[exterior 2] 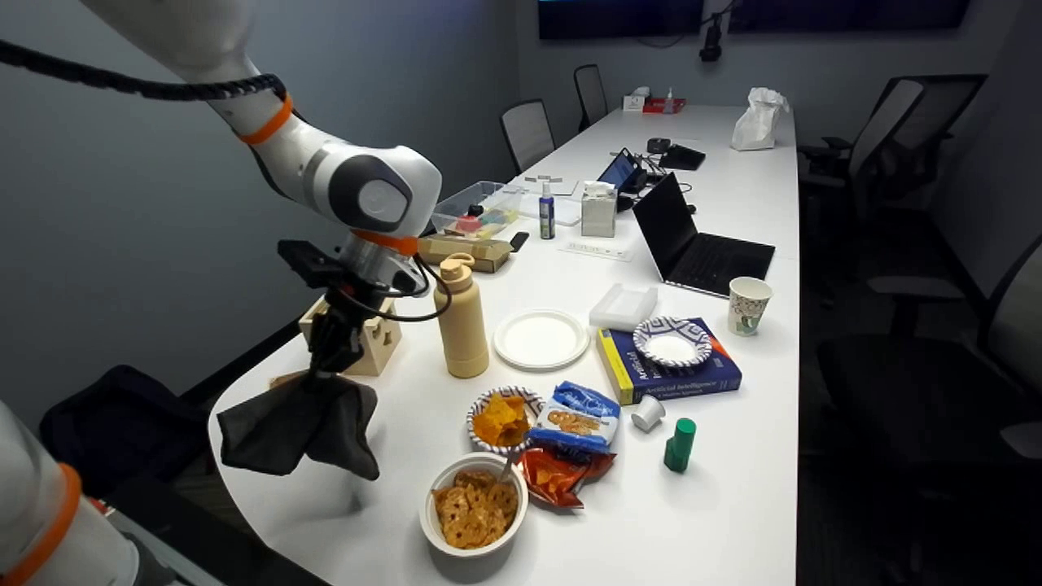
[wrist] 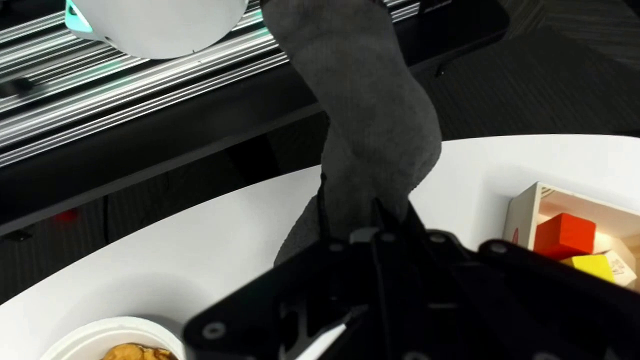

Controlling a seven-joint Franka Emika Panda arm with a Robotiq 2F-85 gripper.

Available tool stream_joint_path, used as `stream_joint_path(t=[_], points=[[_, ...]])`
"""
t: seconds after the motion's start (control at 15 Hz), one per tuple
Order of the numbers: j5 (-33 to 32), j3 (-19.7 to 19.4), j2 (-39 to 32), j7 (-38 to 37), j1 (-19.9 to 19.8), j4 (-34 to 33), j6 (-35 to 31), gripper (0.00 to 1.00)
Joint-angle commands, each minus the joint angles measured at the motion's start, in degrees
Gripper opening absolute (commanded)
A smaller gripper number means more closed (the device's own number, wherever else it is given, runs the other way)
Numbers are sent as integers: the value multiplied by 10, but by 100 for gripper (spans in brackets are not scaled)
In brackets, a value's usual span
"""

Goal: Fold the towel on the table

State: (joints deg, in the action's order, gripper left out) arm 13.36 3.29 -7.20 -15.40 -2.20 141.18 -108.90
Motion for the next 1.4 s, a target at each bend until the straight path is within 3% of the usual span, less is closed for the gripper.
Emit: stream_joint_path(t=[0.0, 0.6, 0.93, 1.33], points=[[-15, -17, -117, 16, 9, -103, 66, 1], [-15, -37, -281, 25, 10, -250, 176, 1], [-15, -45, -296, 14, 18, -270, 139, 1], [-23, -54, -251, 12, 32, -224, 36, 1]])
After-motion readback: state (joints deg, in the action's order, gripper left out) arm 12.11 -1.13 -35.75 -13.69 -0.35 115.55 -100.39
